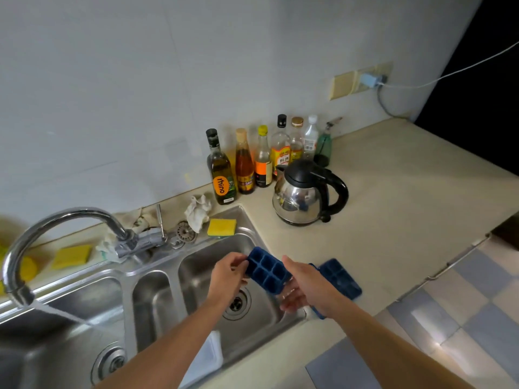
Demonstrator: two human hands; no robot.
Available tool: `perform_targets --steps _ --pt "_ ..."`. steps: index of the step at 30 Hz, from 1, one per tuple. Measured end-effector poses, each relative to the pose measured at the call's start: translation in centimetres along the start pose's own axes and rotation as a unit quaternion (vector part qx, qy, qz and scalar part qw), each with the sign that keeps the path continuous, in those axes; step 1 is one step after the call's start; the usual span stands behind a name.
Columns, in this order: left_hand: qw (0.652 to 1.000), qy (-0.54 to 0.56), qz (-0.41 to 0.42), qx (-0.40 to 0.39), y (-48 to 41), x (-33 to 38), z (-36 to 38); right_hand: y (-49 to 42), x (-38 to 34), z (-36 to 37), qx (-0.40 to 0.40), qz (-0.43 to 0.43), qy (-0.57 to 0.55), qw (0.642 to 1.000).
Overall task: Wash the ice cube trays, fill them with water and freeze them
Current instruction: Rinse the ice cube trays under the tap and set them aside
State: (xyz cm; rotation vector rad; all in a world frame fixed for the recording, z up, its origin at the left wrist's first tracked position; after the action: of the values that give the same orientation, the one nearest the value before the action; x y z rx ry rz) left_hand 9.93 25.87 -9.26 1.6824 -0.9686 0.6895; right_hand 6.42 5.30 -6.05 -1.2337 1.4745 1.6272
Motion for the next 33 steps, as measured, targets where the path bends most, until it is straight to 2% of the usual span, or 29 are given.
perform_targets --steps 3,5,9,11,15,22,29,33 --pt "1.0 -0.013 0.0 -0.015 -0.4 1.2 2.2 0.5 -0.2 -2.6 -0.002 0.027 0.052 0.998" --pt "0.999 -0.037 0.004 -0.012 -0.4 1.9 3.8 0.6 0.1 -4.9 0.03 0.042 0.069 0.996" --pt "0.996 -0.083 0.022 -0.004 0.2 3.2 7.4 -0.2 1.3 -11.1 0.135 -0.012 0.143 0.98" --pt "0.995 -0.094 0.024 0.01 0.7 3.5 9.3 -0.6 2.4 -13.9 0.142 -0.015 0.202 0.969" --pt "0.983 -0.176 0.036 0.046 1.5 3.5 12.4 -1.0 5.4 -17.7 0.095 -0.003 0.303 0.948" --pt "0.953 -0.268 0.043 0.137 3.3 2.0 13.3 -1.5 8.9 -18.6 -0.044 0.006 0.32 0.946" --pt "0.94 -0.306 0.031 0.147 3.2 1.2 14.3 -2.1 10.1 -18.8 -0.07 0.021 0.278 0.958" --pt "0.95 -0.277 0.019 0.139 3.1 0.4 14.4 -1.7 9.8 -19.1 -0.042 -0.009 0.241 0.97"
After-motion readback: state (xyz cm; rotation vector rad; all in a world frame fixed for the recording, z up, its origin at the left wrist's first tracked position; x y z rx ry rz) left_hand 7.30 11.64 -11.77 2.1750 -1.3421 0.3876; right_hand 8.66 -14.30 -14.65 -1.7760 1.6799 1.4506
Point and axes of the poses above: each hand's wrist, its own y-axis away from the middle knuckle, its own z-axis out of the palm, x = y × z, the point moved 3 cm from there along -y, towards the middle knuckle, and after that the axes turned 14 degrees about -z, right-handed, at the moved point
